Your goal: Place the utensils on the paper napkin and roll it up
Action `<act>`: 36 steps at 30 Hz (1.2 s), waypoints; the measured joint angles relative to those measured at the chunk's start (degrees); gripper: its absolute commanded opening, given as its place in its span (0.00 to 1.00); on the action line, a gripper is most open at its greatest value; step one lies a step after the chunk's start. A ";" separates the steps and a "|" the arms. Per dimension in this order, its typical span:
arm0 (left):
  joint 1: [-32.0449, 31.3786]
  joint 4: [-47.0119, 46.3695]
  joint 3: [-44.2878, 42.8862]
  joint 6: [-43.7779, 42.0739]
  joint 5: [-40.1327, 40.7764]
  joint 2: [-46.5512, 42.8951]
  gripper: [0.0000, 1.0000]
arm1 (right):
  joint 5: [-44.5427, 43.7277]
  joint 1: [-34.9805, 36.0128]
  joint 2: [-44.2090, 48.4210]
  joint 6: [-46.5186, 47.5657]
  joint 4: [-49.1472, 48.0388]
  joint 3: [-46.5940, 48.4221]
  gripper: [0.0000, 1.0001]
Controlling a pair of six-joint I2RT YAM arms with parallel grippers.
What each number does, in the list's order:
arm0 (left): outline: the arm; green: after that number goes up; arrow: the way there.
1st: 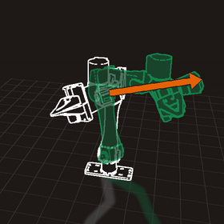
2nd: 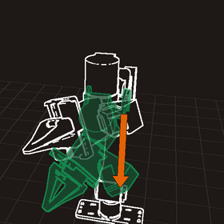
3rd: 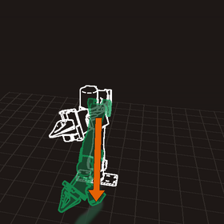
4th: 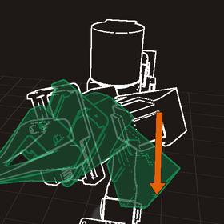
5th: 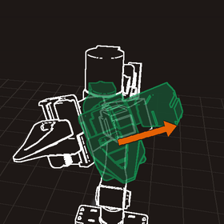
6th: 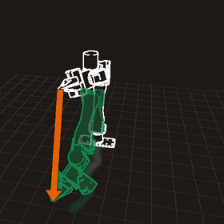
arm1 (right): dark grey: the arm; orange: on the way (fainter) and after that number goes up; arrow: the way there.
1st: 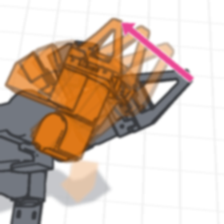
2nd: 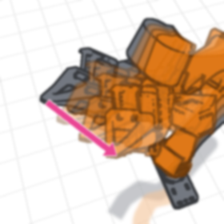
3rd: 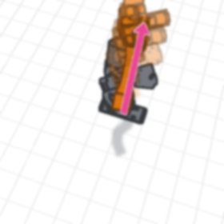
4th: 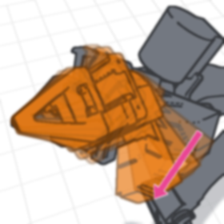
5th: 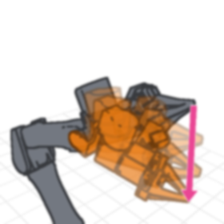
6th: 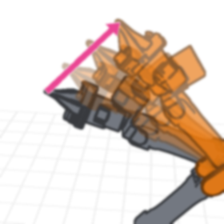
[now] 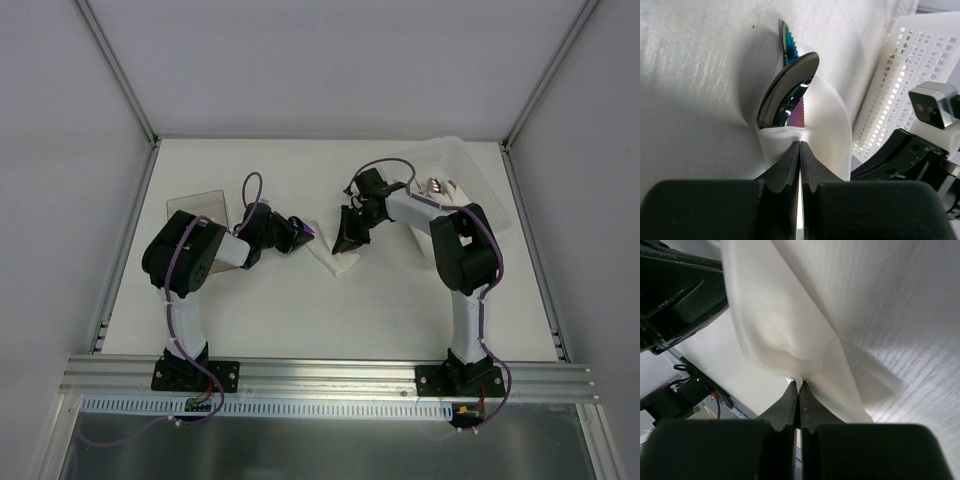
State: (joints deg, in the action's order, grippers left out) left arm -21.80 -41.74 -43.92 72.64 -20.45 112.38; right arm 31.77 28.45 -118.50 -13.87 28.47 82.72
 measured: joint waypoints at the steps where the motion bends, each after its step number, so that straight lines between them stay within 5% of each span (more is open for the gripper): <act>1: 0.00 0.81 0.00 -0.09 0.26 -0.35 0.00 | -0.26 0.13 0.00 0.09 0.37 0.59 0.00; 21: -1.11 12.98 -3.56 -1.92 4.04 -2.80 0.00 | -2.58 4.70 0.04 1.29 3.06 3.50 0.00; 36: -1.53 15.76 -4.37 -2.14 5.70 -3.43 0.00 | 0.04 5.25 0.04 -6.78 1.57 1.86 0.00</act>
State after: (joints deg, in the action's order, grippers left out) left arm -23.33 -25.98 -48.29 70.50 -14.74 108.95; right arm 31.81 33.69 -118.45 -20.64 30.04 84.58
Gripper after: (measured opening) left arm 0.004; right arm 0.010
